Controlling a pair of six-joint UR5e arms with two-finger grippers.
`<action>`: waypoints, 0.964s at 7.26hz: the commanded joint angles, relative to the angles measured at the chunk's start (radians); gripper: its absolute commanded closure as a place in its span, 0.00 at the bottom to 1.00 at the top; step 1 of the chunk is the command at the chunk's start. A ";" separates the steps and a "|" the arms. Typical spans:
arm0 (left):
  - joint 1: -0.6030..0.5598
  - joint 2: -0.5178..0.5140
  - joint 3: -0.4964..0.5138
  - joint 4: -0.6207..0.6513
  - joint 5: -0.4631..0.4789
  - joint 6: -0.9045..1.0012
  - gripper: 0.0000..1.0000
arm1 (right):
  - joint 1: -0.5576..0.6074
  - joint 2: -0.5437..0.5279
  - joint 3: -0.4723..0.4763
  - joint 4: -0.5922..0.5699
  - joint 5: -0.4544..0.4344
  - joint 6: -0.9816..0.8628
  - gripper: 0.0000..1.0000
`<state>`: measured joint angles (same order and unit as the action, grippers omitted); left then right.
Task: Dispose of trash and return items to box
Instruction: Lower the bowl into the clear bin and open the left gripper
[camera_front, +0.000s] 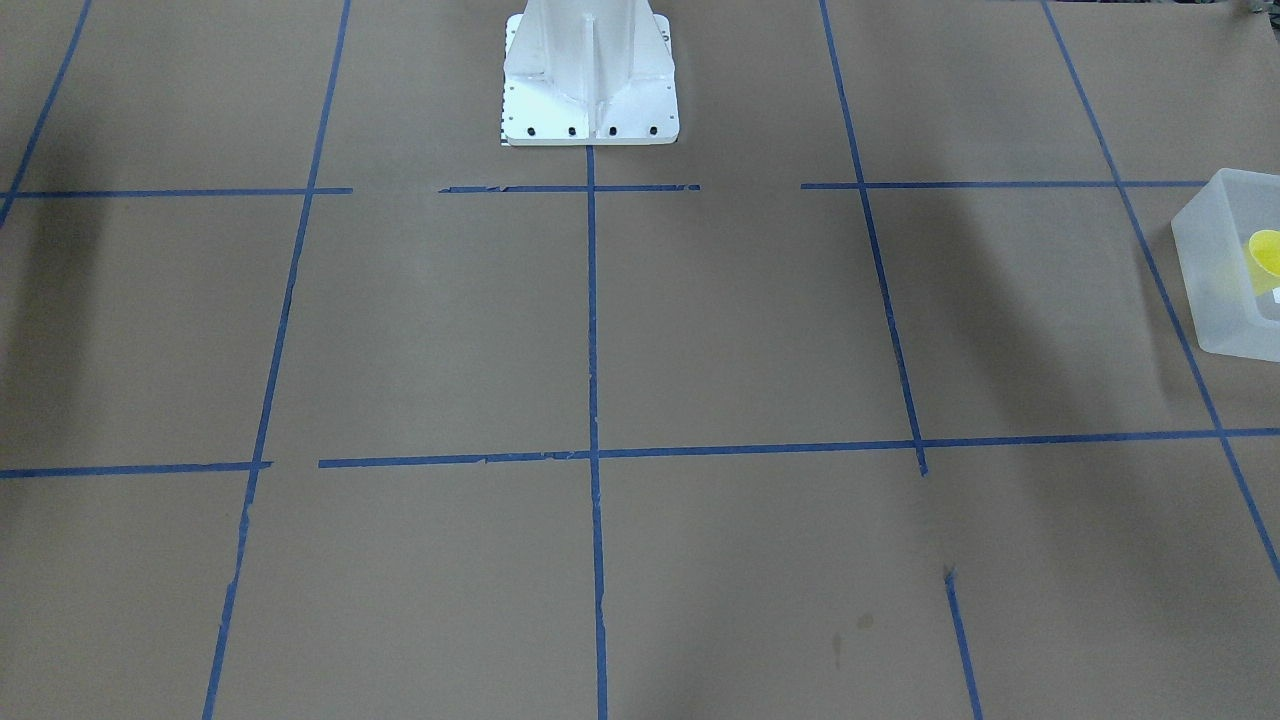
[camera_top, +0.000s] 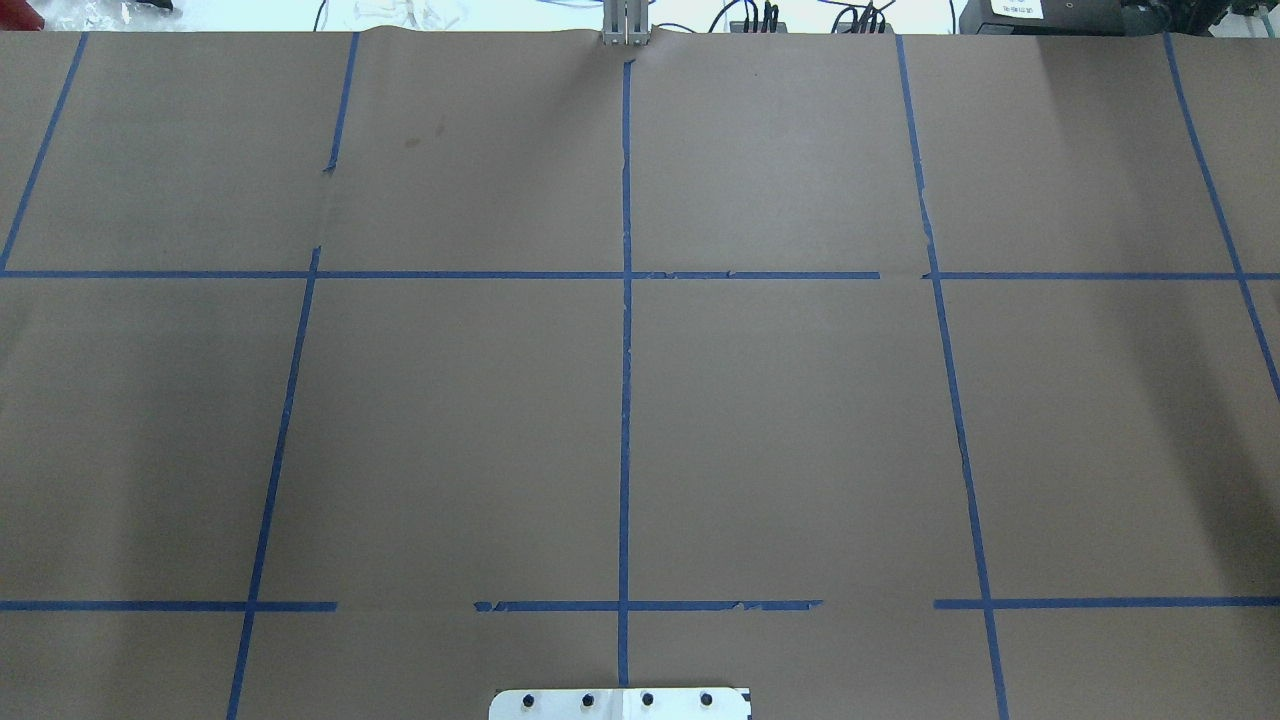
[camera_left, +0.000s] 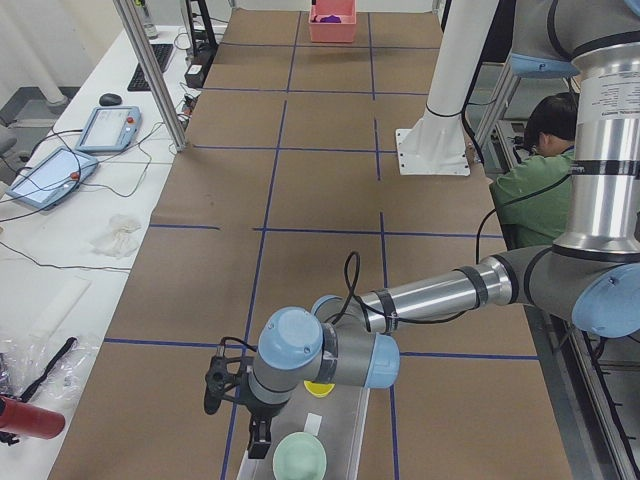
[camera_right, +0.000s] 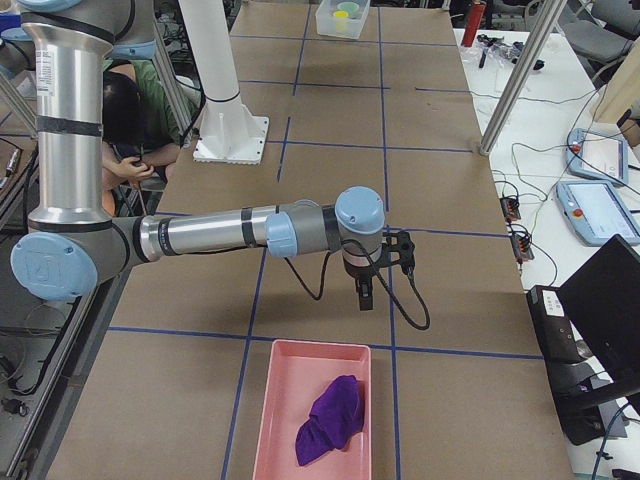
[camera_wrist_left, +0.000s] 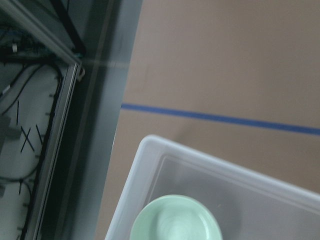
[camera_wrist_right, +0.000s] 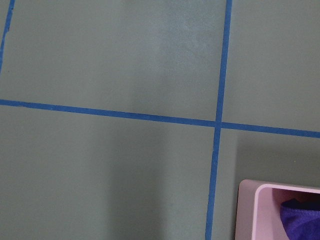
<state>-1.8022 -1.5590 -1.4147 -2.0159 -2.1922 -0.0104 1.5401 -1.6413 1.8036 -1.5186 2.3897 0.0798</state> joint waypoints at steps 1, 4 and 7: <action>0.070 -0.007 -0.055 -0.180 -0.010 0.006 0.00 | 0.000 0.000 0.000 0.000 0.000 0.000 0.00; 0.222 -0.013 -0.178 0.019 -0.070 -0.005 0.00 | 0.000 -0.003 0.000 0.006 0.000 0.000 0.00; 0.224 -0.027 -0.260 0.356 -0.067 0.124 0.00 | 0.000 -0.006 0.000 0.009 -0.009 0.000 0.00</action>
<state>-1.5796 -1.5911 -1.6639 -1.7558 -2.2593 0.0321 1.5401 -1.6461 1.8045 -1.5091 2.3845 0.0797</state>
